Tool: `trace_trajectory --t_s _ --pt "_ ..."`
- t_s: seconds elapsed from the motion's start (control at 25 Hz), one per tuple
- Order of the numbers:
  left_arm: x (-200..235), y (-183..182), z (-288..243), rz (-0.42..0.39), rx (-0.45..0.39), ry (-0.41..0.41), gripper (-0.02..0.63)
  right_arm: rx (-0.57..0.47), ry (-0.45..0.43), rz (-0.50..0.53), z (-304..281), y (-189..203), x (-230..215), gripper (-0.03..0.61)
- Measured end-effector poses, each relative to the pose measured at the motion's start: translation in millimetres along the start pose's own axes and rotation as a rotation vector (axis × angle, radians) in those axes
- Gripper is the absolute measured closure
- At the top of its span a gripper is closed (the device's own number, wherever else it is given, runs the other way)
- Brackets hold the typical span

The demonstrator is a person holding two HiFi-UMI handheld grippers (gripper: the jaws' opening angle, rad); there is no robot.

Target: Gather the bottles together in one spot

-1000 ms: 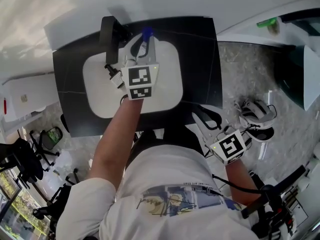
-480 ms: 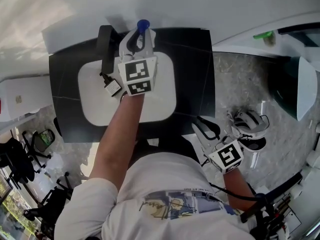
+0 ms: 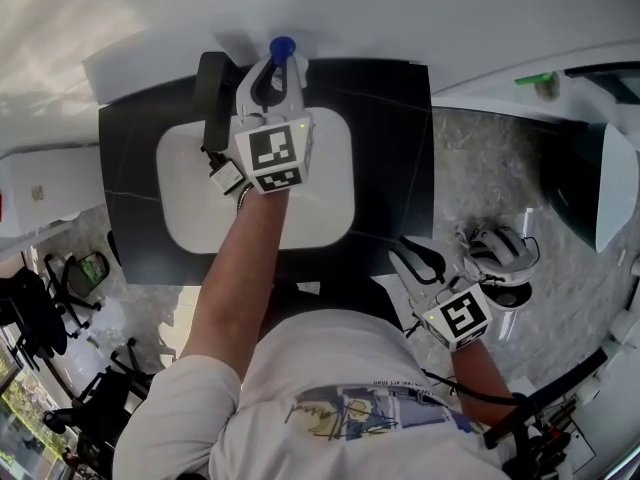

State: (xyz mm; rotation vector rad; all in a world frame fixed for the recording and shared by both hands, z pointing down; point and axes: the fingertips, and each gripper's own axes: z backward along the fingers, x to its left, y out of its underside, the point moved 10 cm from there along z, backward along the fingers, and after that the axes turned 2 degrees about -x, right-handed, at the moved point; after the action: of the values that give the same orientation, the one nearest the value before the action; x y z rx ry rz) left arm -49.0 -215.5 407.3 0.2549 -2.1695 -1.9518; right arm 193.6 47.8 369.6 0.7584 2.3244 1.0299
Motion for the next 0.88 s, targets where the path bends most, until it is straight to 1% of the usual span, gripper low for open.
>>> trace_trajectory --t_s 0.4,0.44,0.48,0.52,0.76,0.88 --pt "1.0 3.1 8.1 -0.010 0.006 0.013 0.558 -0.009 -0.008 -0.001 -5.3 -2.7 6.5 0.494" --pt "1.7 3.4 8.6 -0.007 0.010 0.020 0.539 -0.008 -0.007 0.001 -5.1 -3.5 7.6 0.494" --pt "2.1 3.9 8.7 -0.004 0.016 0.027 0.497 -0.009 -0.006 0.004 -4.9 -4.8 8.5 0.494" --pt "2.1 4.6 8.7 -0.004 0.023 0.033 0.489 -0.012 -0.005 0.006 -4.7 -5.8 9.4 0.494" --pt "0.4 9.3 16.6 -0.025 0.046 0.061 0.477 -0.017 -0.002 0.004 -6.2 -4.7 19.5 0.494" --pt "-3.7 13.4 26.7 -0.038 0.064 0.089 0.476 -0.020 0.001 0.008 -6.8 -5.1 25.4 0.494"
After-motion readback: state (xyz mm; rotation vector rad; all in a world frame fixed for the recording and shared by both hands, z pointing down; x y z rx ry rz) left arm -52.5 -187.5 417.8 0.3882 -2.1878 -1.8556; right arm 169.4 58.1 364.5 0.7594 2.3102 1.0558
